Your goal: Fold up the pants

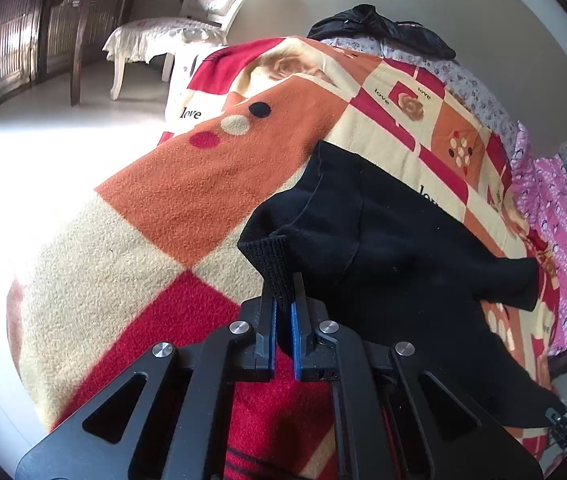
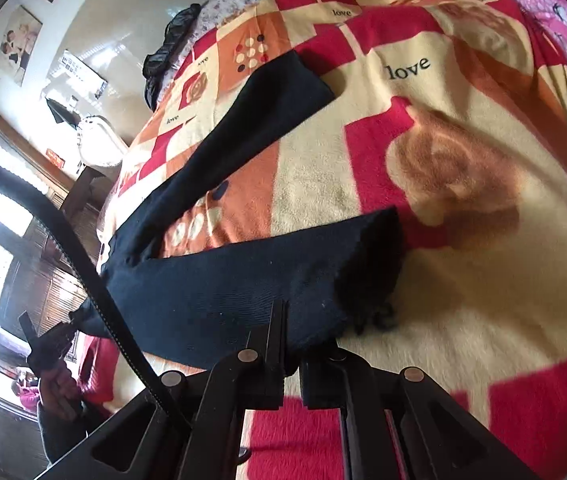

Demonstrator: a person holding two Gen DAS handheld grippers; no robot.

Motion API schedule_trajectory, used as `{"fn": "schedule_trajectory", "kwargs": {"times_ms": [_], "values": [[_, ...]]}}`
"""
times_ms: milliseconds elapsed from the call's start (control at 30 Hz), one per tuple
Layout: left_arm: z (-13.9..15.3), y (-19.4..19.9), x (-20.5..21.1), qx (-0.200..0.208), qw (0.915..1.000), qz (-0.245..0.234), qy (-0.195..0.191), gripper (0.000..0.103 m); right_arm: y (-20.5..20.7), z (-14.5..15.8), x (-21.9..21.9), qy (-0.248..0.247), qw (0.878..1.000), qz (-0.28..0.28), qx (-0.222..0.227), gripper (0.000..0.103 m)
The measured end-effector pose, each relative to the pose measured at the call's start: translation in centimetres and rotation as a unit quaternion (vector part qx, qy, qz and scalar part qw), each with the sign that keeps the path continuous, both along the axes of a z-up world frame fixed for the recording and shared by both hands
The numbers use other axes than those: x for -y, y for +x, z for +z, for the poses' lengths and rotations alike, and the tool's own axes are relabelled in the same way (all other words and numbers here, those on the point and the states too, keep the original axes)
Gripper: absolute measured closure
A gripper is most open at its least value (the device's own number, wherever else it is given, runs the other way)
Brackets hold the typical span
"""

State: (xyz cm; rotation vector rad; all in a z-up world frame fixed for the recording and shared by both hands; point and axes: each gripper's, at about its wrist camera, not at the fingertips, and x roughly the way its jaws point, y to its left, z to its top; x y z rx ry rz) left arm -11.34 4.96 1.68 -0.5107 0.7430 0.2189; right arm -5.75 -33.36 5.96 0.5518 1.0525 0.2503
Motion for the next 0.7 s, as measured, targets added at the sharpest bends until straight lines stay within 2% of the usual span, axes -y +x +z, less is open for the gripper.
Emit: {"fn": "schedule_trajectory", "kwargs": {"times_ms": [100, 167, 233, 267, 333, 367, 433, 467, 500, 533, 567, 633, 700], "values": [[-0.7, 0.3, -0.4, -0.016, 0.9998, 0.001, -0.009, 0.094, -0.6, -0.8, 0.7, 0.01, 1.0, -0.002, -0.02, 0.099], [-0.6, 0.2, -0.9, -0.014, 0.9998, 0.006, -0.016, 0.088, -0.6, -1.1, 1.6, 0.005, 0.999, -0.017, -0.035, 0.092], [-0.5, -0.2, -1.6, -0.019, 0.9993, 0.03, -0.009, 0.08, -1.0, -1.0, 3.4, -0.031, 0.996, -0.066, -0.05, 0.09], [-0.4, -0.6, -2.1, -0.019, 0.9987, 0.048, -0.005, 0.079, -1.2, -0.5, 4.4, -0.051, 0.993, -0.094, -0.047, 0.09], [0.2, -1.3, -2.8, -0.011, 0.9961, 0.087, 0.01, 0.079, -1.1, 1.4, 6.2, -0.088, 0.984, -0.155, -0.025, 0.09], [0.6, -1.6, -2.9, -0.004, 0.9945, 0.103, 0.016, 0.079, -0.8, 2.3, 6.4, -0.092, 0.982, -0.165, -0.008, 0.09], [1.7, -1.9, -2.5, 0.019, 0.9915, 0.124, 0.034, 0.079, 0.9, 4.3, 5.8, -0.053, 0.987, -0.144, 0.048, 0.086], [2.3, -1.6, -1.9, 0.036, 0.9922, 0.114, 0.035, 0.079, 1.9, 4.7, 5.3, -0.023, 0.989, -0.127, 0.069, 0.08], [2.6, -1.3, -1.2, 0.049, 0.9937, 0.096, 0.032, 0.079, 3.7, 4.8, 4.6, 0.03, 0.99, -0.105, 0.089, 0.073], [3.0, -0.6, 0.0, 0.06, 0.9955, 0.067, 0.029, 0.079, 5.0, 4.5, 4.2, 0.062, 0.989, -0.097, 0.097, 0.055], [3.2, 0.1, 1.3, 0.07, 0.9964, 0.038, 0.029, 0.079, 6.4, 4.0, 3.8, 0.085, 0.987, -0.096, 0.1, 0.047], [3.3, 1.3, 4.0, 0.096, 0.9945, -0.02, 0.034, 0.079, 10.1, 2.1, 3.0, 0.142, 0.981, -0.097, 0.085, 0.047], [2.7, 1.7, 6.4, 0.113, 0.9898, -0.06, 0.063, 0.079, 13.5, -0.2, 2.5, 0.186, 0.976, -0.101, 0.059, 0.047]]}}
